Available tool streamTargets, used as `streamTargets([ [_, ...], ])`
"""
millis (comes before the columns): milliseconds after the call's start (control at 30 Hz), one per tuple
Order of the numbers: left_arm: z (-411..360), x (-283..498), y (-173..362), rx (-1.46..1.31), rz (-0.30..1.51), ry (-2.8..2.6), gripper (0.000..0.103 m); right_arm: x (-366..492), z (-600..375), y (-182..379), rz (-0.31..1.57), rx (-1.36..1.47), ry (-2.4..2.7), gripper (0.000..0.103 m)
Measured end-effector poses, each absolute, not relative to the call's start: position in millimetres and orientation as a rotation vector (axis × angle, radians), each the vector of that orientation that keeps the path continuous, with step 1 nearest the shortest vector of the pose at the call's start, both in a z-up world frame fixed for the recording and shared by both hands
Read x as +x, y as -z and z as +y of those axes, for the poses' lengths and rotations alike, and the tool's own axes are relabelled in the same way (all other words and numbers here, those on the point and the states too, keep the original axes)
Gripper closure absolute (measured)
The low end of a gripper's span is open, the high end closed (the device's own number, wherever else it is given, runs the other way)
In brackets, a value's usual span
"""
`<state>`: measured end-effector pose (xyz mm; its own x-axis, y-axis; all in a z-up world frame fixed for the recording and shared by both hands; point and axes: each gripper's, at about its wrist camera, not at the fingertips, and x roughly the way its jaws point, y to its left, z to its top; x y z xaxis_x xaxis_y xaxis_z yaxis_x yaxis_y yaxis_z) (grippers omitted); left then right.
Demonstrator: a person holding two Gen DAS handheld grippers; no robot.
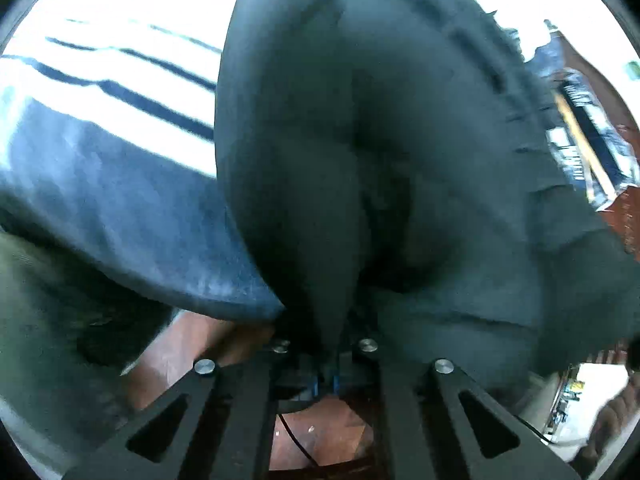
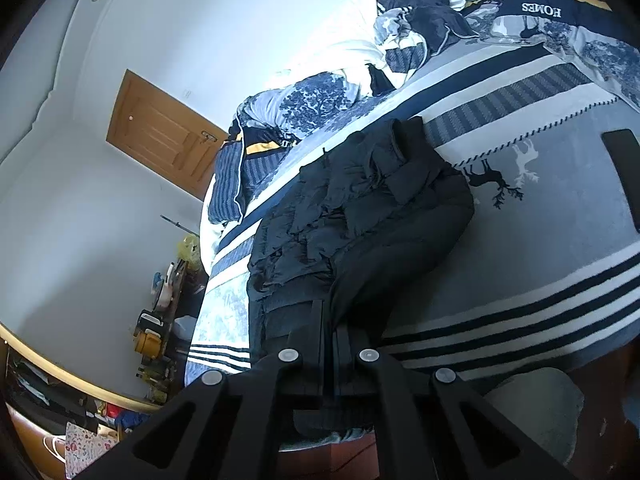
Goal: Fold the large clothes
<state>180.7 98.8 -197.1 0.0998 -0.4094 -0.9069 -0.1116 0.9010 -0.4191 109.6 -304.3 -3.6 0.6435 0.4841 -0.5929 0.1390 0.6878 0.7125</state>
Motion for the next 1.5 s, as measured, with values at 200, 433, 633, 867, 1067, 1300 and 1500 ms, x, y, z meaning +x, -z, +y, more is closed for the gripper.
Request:
streamTargets([
  [200,143.1,194.6,79.0,-0.626,1.189,0.392,0.1,105.4,-318.3,6.1,0.864,0.82,-0.212,0.1],
  [433,150.0,284.9,5.3,-0.732,1.076,0.525,0.1,148.1,-335.7,-19.7,0.806,0.839,-0.282,0.1],
  [633,137.5,409.2,15.8,-0.749,1.086,0.522,0.1,238.3,-352.7,-46.7,0.799,0.827,-0.339,0.1],
  [867,115.8,532.6,78.6,-0.74,1.134,0.467,0.099,396.8,-385.2,4.4,0.924,0.845,-0.31,0.1],
  [1067,100.2,589.1,138.5,-0.671,1.271,0.4,0.095,493.3,-400.9,102.4,1.088,0.909,-0.139,0.097],
  [1300,142.1,591.1,157.4,-0.913,1.271,0.335,0.046,515.4,-404.1,126.1,1.033,0.925,-0.062,0.04],
  [1500,177.0,552.8,119.4,-0.957,1.15,0.227,0.021,467.5,-418.8,75.3,0.92,0.868,-0.036,0.017],
])
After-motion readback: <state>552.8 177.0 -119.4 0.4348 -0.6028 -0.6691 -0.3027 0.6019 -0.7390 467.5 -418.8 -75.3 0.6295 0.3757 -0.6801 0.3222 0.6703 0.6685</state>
